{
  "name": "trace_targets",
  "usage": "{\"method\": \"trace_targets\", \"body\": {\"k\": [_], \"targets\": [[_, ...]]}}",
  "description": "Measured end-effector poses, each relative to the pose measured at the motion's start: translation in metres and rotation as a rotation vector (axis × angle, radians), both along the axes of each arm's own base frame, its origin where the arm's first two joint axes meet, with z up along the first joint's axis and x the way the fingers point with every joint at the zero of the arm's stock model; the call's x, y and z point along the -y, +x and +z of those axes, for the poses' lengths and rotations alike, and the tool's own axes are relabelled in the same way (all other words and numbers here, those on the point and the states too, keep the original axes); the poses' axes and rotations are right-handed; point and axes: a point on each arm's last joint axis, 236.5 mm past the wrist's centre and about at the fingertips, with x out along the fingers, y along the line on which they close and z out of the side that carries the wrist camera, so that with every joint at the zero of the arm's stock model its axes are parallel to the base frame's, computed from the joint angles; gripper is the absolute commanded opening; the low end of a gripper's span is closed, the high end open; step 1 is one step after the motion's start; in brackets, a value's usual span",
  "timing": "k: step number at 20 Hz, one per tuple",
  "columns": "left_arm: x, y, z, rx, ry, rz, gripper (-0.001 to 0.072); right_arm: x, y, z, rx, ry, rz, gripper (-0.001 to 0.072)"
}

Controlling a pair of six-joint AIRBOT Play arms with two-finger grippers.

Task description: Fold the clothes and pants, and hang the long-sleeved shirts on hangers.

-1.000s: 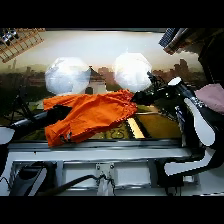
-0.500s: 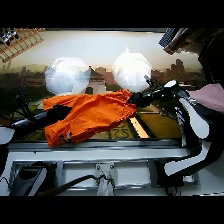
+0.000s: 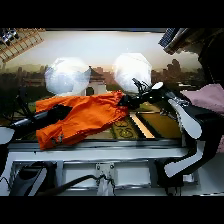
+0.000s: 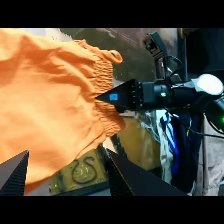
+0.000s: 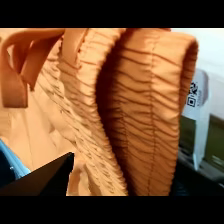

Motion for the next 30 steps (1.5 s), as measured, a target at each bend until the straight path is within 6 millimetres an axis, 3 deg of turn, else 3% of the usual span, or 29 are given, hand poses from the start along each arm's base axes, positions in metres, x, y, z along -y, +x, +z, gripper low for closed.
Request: {"method": "trace_targets", "body": {"k": [1,3,4,8,10,14,20,25,26,27,28,30], "targets": [[0.000,0.000,0.000,0.000,-0.001,0.000,0.0502,-0.004,-0.002,-0.001,0.003,-0.003,0.008,0.0619],[0.000,0.000,0.000,0.000,-0.001,0.000,0.0500,-0.008,-0.004,-0.003,0.004,-0.015,0.018,0.0513],[0.000,0.000,0.000,0.000,-0.002,0.000,0.0460,-0.009,-0.004,-0.005,0.007,-0.019,0.019,0.0480],[0.000,0.000,-0.001,0.003,0.006,-0.007,0.0460,-0.017,-0.007,-0.014,0.024,-0.066,0.037,0.0020],[0.000,0.002,-0.005,-0.005,0.012,-0.012,0.0402,-0.025,-0.009,-0.015,0.025,-0.073,0.038,0.0022],[0.001,0.006,-0.021,-0.037,0.041,-0.038,0.0400,-0.029,-0.009,-0.011,0.029,-0.098,0.023,0.0021],[0.004,0.022,-0.046,-0.054,0.082,-0.049,0.0398,-0.014,-0.003,0.046,0.084,-0.145,-0.051,0.0020],[0.030,0.023,-0.065,-0.076,0.103,-0.113,0.0398,0.007,-0.009,0.072,0.099,-0.225,-0.092,0.0025],[0.035,0.022,-0.068,-0.076,0.107,-0.127,0.0398,0.010,-0.010,0.074,0.098,-0.238,-0.097,0.0132],[0.039,0.021,-0.069,-0.075,0.109,-0.136,0.0398,0.013,-0.012,0.075,0.094,-0.250,-0.099,0.0310],[0.043,0.021,-0.069,-0.073,0.111,-0.144,0.0399,0.015,-0.013,0.075,0.093,-0.262,-0.098,0.0431],[0.047,0.021,-0.070,-0.067,0.114,-0.154,0.0399,0.018,-0.019,0.075,0.075,-0.275,-0.085,0.0433]]}}
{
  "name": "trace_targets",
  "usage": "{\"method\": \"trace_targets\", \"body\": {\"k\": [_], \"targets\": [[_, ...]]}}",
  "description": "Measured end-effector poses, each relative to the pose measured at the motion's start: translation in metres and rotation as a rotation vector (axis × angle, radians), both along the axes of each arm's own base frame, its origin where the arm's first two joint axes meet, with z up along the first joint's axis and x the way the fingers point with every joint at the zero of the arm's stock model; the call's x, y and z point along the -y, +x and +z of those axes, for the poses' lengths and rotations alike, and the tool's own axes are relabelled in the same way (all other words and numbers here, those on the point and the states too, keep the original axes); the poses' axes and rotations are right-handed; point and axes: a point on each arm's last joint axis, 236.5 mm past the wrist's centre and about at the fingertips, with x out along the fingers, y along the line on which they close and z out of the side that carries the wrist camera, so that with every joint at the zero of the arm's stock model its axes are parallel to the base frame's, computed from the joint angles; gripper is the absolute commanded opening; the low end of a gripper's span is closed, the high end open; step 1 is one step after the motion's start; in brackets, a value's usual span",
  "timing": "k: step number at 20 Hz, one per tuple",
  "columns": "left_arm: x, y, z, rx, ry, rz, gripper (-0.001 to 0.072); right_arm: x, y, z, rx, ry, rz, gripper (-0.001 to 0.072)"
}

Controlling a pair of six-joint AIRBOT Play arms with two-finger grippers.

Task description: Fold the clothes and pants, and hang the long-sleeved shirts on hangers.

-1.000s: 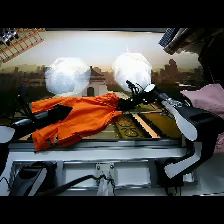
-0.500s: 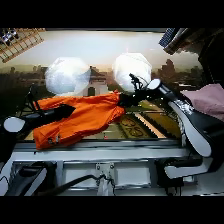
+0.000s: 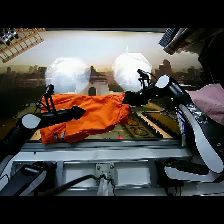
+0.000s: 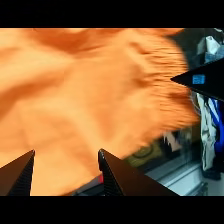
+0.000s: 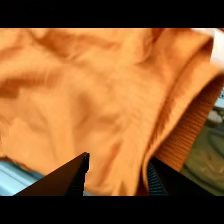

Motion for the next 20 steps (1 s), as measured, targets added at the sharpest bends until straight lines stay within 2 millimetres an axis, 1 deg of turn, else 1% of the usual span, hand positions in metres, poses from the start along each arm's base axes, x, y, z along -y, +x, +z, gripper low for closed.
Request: {"method": "trace_targets", "body": {"k": [2,4,6,8,9,10,13,18,20], "targets": [[0.002,0.000,0.000,0.002,0.001,-0.004,0.0399,0.003,-0.014,-0.001,-0.046,-0.013,0.033,0.0427],[0.003,0.000,0.000,0.003,0.001,-0.007,0.0399,0.013,-0.029,-0.004,-0.089,-0.059,0.059,0.0429],[0.004,-0.002,-0.001,-0.001,0.001,-0.012,0.0399,0.036,-0.034,-0.014,-0.107,-0.126,0.035,0.0526],[0.005,-0.003,0.000,-0.001,-0.001,-0.015,0.0399,0.058,-0.037,-0.029,-0.131,-0.155,-0.014,0.0541],[0.005,-0.003,0.000,-0.003,-0.001,-0.018,0.0399,0.065,-0.038,-0.037,-0.136,-0.145,-0.036,0.0550],[0.005,-0.004,0.000,-0.004,-0.001,-0.020,0.0399,0.069,-0.039,-0.044,-0.135,-0.123,-0.056,0.0589],[0.006,-0.004,0.001,-0.006,-0.010,-0.018,0.0399,0.062,-0.040,-0.056,-0.113,-0.014,-0.089,0.0589],[0.008,-0.005,0.003,-0.011,-0.024,-0.016,0.0399,0.046,-0.028,-0.070,-0.078,0.120,-0.149,0.0584],[0.008,-0.005,0.003,-0.011,-0.026,-0.015,0.0399,0.036,-0.024,-0.074,-0.086,0.167,-0.167,0.0583]]}}
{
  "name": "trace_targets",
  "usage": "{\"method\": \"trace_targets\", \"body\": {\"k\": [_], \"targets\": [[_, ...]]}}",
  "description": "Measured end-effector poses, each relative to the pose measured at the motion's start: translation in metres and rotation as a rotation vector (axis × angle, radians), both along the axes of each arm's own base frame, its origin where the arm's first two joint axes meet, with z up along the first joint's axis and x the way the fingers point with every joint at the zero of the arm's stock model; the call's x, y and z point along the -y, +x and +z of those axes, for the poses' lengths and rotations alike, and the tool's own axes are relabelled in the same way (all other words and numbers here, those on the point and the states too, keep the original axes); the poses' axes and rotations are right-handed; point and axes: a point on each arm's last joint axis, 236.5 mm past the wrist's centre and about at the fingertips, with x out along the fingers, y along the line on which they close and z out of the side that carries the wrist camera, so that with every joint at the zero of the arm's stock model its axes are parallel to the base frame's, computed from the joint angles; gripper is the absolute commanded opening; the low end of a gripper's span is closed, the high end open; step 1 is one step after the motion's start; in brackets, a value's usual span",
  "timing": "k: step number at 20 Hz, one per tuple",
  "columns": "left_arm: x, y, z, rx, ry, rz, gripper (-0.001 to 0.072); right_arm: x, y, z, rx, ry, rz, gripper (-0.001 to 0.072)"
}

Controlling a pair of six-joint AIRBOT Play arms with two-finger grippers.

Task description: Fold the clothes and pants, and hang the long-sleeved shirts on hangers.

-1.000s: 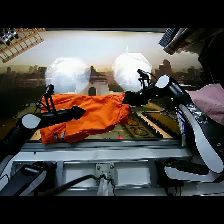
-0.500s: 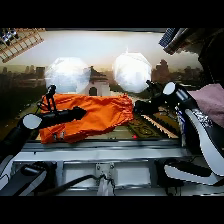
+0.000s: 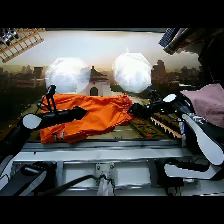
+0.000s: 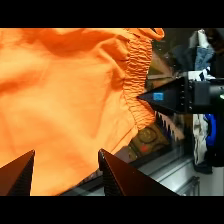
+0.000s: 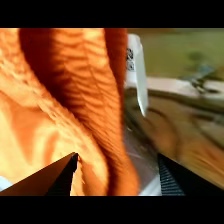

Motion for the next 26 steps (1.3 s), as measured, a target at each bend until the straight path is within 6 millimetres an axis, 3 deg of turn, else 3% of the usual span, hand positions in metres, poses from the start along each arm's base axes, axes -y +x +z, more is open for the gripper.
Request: {"method": "trace_targets", "body": {"k": [2,4,5,6,7,8,9,14,18,21,25,26], "targets": [[0.000,0.000,0.000,0.000,-0.001,0.000,0.0399,-0.015,0.002,0.000,-0.003,0.047,-0.008,0.0576],[0.000,0.000,0.000,0.000,-0.002,0.000,0.0399,-0.032,0.003,-0.001,0.005,0.074,-0.011,0.0481],[0.000,0.000,0.000,0.000,-0.002,0.000,0.0399,-0.039,0.004,-0.002,0.012,0.078,-0.011,0.0390],[0.000,0.000,0.000,0.002,-0.001,-0.001,0.0399,-0.046,0.006,-0.003,0.023,0.076,-0.015,0.0226],[0.000,0.000,0.000,0.005,0.001,-0.004,0.0399,-0.053,0.006,-0.003,0.026,0.082,-0.017,0.0132],[0.000,0.001,0.000,0.010,0.004,-0.006,0.0391,-0.058,0.007,-0.002,0.030,0.087,-0.021,0.0053],[0.000,0.001,0.000,0.012,0.008,-0.011,0.0315,-0.061,0.007,-0.002,0.030,0.090,-0.026,0.0025],[0.001,0.002,-0.017,-0.024,0.031,-0.022,0.0267,-0.061,0.008,0.017,0.017,0.118,-0.055,0.0023],[0.007,0.000,-0.042,-0.099,0.054,-0.045,0.0258,-0.034,0.004,0.055,0.023,0.094,-0.095,0.0023],[0.031,-0.005,-0.057,-0.143,0.033,-0.060,0.0258,-0.004,-0.005,0.085,0.037,0.056,-0.133,0.0023],[0.082,-0.015,-0.075,-0.184,0.003,-0.085,0.0005,0.028,-0.025,0.116,0.043,-0.001,-0.165,0.0023],[0.096,-0.018,-0.080,-0.193,0.005,-0.104,0.0005,0.035,-0.031,0.123,0.043,-0.025,-0.160,0.0023]]}}
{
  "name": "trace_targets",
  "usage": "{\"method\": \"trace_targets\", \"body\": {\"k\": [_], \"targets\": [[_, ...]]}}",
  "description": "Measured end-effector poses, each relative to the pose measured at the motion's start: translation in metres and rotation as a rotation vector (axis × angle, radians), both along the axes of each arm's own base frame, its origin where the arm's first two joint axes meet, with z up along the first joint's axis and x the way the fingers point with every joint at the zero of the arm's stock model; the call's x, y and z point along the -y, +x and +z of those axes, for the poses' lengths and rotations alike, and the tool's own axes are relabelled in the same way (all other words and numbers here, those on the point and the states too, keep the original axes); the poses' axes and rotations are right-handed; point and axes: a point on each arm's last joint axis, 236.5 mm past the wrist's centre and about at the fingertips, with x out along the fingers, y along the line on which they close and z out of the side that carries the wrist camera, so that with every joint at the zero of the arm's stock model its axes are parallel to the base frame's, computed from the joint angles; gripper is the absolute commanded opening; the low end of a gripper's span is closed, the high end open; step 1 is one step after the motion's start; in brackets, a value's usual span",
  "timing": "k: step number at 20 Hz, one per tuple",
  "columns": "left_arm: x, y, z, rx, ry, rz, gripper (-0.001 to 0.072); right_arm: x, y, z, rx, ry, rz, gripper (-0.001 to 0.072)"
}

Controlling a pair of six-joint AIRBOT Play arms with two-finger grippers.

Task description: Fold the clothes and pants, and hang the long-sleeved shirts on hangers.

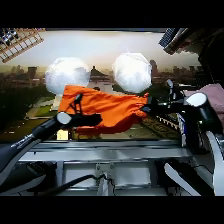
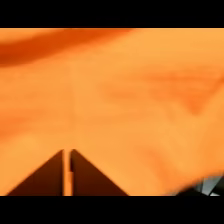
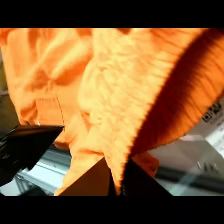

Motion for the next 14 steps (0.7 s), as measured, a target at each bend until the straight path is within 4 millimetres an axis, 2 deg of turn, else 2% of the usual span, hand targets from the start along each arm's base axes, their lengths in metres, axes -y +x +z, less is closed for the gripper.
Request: {"method": "trace_targets", "body": {"k": [3,6,10,14], "targets": [[0.040,-0.003,-0.010,-0.025,-0.009,-0.046,0.0006,0.018,-0.010,0.020,0.019,-0.086,0.022,0.0022],[0.072,0.001,-0.008,-0.056,-0.053,-0.044,0.0005,0.037,-0.007,0.045,0.071,-0.180,0.035,0.0022],[0.095,0.008,0.000,-0.097,-0.119,-0.006,0.0005,0.056,0.001,0.074,0.145,-0.281,0.032,0.0022],[0.116,0.005,-0.003,-0.158,-0.166,-0.013,0.0005,0.063,0.002,0.085,0.169,-0.324,0.053,0.0022]]}}
